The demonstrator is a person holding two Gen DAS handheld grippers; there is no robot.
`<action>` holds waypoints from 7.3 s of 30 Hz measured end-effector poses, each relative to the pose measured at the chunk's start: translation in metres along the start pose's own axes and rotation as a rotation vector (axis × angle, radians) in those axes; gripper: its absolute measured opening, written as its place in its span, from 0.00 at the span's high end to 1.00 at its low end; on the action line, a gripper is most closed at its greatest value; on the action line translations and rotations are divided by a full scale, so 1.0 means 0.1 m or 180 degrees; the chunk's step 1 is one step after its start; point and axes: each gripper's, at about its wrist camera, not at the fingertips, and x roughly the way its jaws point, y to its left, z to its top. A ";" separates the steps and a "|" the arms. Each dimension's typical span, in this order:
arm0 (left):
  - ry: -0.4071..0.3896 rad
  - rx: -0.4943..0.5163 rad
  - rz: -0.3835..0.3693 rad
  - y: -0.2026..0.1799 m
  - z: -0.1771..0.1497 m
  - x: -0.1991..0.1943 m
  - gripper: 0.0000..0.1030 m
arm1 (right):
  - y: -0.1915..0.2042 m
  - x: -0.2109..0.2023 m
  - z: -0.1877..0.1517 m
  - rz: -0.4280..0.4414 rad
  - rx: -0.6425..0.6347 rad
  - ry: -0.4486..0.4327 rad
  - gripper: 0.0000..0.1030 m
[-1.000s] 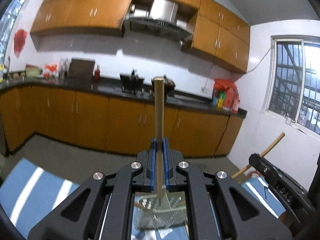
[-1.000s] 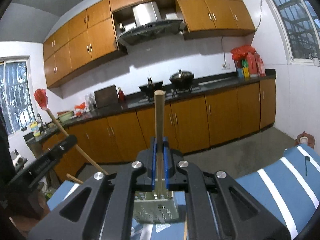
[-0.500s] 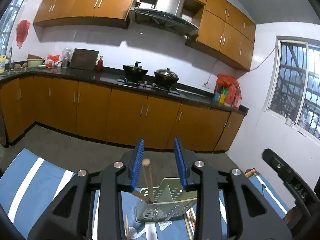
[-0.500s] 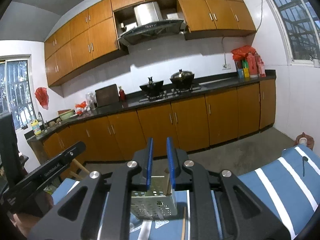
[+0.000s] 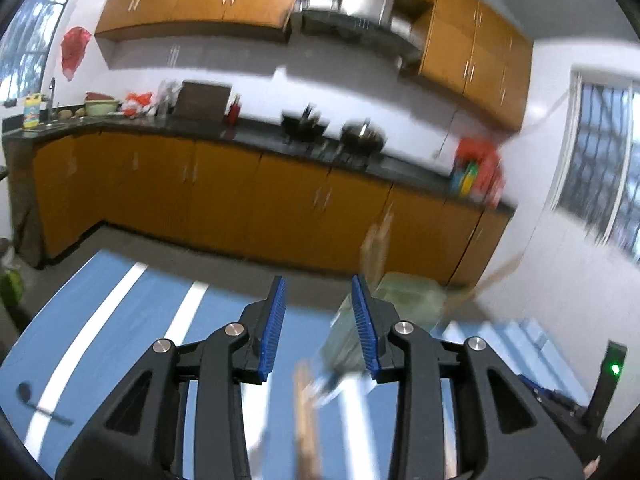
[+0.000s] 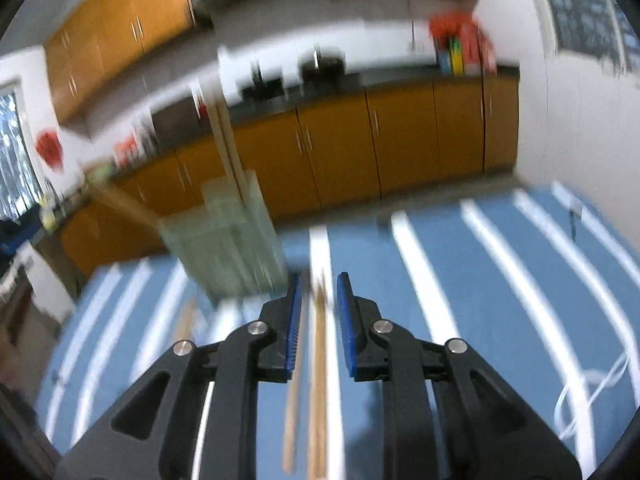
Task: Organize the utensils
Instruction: 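Grasp a third chopstick with the right tool while the left tool grasps another, then hold the grasped chopsticks in both tools on the table, then lift both held chopsticks up and carry them over the green holder, then open the right tool over the holder while the left tool releases its chopstick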
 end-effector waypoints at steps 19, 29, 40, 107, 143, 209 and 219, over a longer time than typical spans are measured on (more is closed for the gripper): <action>0.1273 0.0066 -0.0055 0.25 -1.18 0.57 0.66 | 0.11 0.52 -0.51 -0.0197 -0.0277 0.0565 0.92; 0.1453 0.0202 -0.0210 0.13 -1.38 0.60 0.78 | -0.01 0.50 -0.49 -0.0467 -0.0192 0.0466 0.93; 0.1525 0.0608 -0.0001 -0.02 -1.46 0.65 0.80 | 0.01 0.47 -0.52 -0.0496 -0.0297 0.0446 0.92; 0.1360 0.0149 0.0329 0.54 -1.31 0.71 0.91 | -0.08 0.42 -0.55 -0.0512 -0.0243 0.0433 0.92; 0.1364 0.0210 0.0324 0.52 -1.34 0.64 0.89 | -0.11 0.37 -0.58 -0.0433 -0.0146 0.0426 0.92; -0.0098 0.0499 -0.0493 -0.68 0.72 0.42 0.93 | 0.84 -0.70 1.61 0.0437 -0.0207 -0.1803 0.93; 0.0070 0.0361 -0.0549 -0.59 0.65 0.51 0.67 | 0.84 -0.45 1.52 0.0444 -0.0181 -0.1529 0.80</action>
